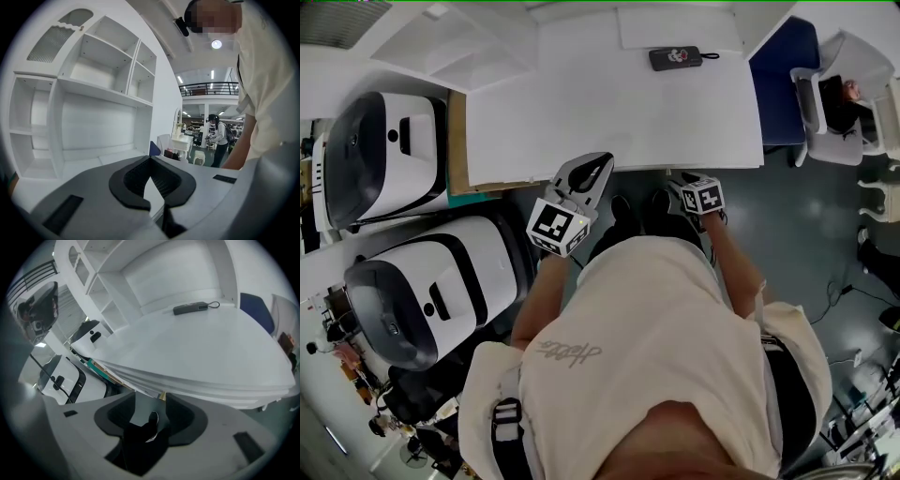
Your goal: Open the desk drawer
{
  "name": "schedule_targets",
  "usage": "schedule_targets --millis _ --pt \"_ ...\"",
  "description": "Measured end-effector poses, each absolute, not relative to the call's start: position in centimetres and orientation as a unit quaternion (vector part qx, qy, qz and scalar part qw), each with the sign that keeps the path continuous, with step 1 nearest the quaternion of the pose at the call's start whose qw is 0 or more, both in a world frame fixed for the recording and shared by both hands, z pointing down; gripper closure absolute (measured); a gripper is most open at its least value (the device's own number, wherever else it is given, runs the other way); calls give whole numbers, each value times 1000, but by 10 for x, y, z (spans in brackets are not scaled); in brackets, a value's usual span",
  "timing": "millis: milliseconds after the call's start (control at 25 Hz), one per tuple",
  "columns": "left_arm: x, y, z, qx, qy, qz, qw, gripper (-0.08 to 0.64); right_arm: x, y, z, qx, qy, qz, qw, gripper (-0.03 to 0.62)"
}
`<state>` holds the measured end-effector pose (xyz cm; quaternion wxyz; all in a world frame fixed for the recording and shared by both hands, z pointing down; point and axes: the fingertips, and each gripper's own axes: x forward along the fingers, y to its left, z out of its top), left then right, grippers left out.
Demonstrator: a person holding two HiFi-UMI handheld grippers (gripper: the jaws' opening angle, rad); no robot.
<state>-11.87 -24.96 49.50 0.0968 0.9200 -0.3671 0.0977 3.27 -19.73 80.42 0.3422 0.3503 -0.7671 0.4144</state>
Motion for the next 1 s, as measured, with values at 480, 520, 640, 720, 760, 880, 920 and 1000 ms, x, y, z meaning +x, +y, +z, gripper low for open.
schedule_targets --millis 480,520,640,720,760,880,920,1000 --pt "-157 -253 511 889 -428 96 130 558 26 -206 880 390 -670 527 349 403" --pt "-158 -252 513 888 -431 98 131 558 26 -209 883 395 -667 524 353 403" --pt "-164 -251 516 883 -440 97 135 558 26 -217 891 411 -657 521 357 403" --pt "-169 -249 517 879 -446 96 137 558 23 -218 894 416 -649 529 354 403" --pt "-172 -249 517 878 -448 95 138 558 22 -218 895 419 -645 532 353 403" --pt "-180 -248 518 876 -451 96 140 558 17 -217 897 424 -640 528 364 423" --pt "-181 -248 519 876 -451 97 141 558 16 -216 899 423 -640 524 370 440" --pt "-183 -249 521 877 -449 98 143 558 12 -216 902 419 -640 521 379 440"
